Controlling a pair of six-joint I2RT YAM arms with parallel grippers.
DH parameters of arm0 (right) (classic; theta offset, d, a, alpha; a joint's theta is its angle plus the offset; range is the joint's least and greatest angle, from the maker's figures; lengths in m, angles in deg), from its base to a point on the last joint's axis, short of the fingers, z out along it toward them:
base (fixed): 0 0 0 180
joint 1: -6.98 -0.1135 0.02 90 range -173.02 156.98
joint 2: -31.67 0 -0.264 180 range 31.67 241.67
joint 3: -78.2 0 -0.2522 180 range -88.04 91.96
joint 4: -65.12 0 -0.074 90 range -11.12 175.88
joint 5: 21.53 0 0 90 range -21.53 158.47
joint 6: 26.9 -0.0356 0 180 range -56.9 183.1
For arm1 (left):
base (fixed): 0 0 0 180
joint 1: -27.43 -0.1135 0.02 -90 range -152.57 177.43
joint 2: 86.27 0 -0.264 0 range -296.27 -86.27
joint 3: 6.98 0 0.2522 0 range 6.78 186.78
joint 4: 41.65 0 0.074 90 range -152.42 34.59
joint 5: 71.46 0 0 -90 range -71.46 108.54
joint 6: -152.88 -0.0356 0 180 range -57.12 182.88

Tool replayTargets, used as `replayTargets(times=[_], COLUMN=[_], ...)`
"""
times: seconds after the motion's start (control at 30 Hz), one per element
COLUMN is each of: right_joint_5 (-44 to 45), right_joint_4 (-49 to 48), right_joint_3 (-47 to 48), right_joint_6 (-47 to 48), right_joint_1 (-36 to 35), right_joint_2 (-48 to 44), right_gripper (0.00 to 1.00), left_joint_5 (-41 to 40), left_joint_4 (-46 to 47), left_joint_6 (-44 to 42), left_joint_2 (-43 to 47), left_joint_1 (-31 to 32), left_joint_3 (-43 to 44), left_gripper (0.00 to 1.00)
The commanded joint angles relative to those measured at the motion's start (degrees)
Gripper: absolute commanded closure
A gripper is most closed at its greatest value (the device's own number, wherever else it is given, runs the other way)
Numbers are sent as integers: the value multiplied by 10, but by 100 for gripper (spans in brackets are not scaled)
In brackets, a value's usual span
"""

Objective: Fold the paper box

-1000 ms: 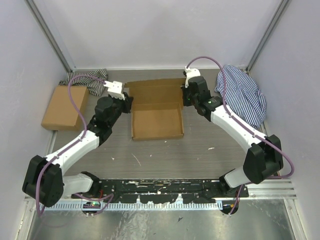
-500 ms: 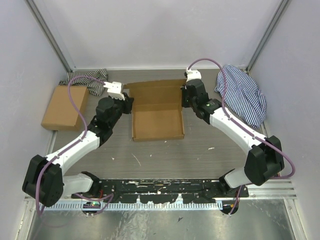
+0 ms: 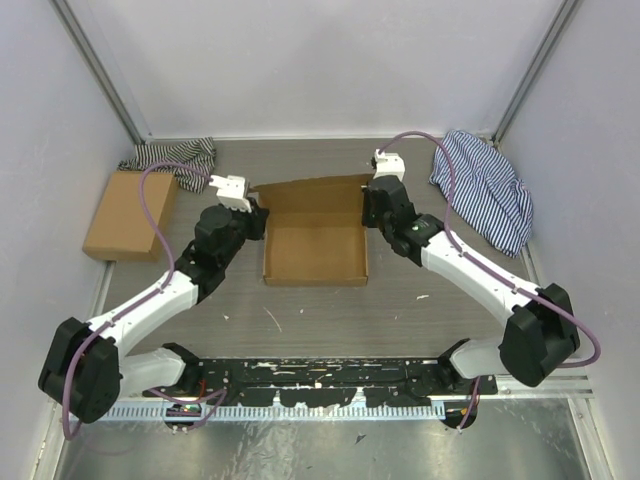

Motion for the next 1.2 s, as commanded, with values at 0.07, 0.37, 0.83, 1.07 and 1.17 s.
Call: replayTargets(times=[0.07, 0.37, 0.83, 1.07, 1.17], right_joint_5=[-6, -1, 5, 15, 34], right_joint_4=[-33, -41, 5, 8, 14], right_joint_3=[-23, -10, 65, 26, 0], right_joint_6=[-53, -130, -123, -126, -125], right_joint_1=[-18, -20, -20, -24, -29], right_joint_2=[-37, -21, 16, 6, -12], right_gripper=[91, 91, 91, 91, 91], left_joint_5=[2, -8, -19, -22, -22], left_joint_4=[-30, -49, -106, -118, -122], left_joint_6=[12, 20, 27, 34, 42], left_joint_2=[26, 28, 11, 16, 22], left_joint_1=[15, 19, 21, 22, 24], left_joint_3=[-18, -12, 39, 29, 20], left_gripper=[74, 74, 74, 74, 73])
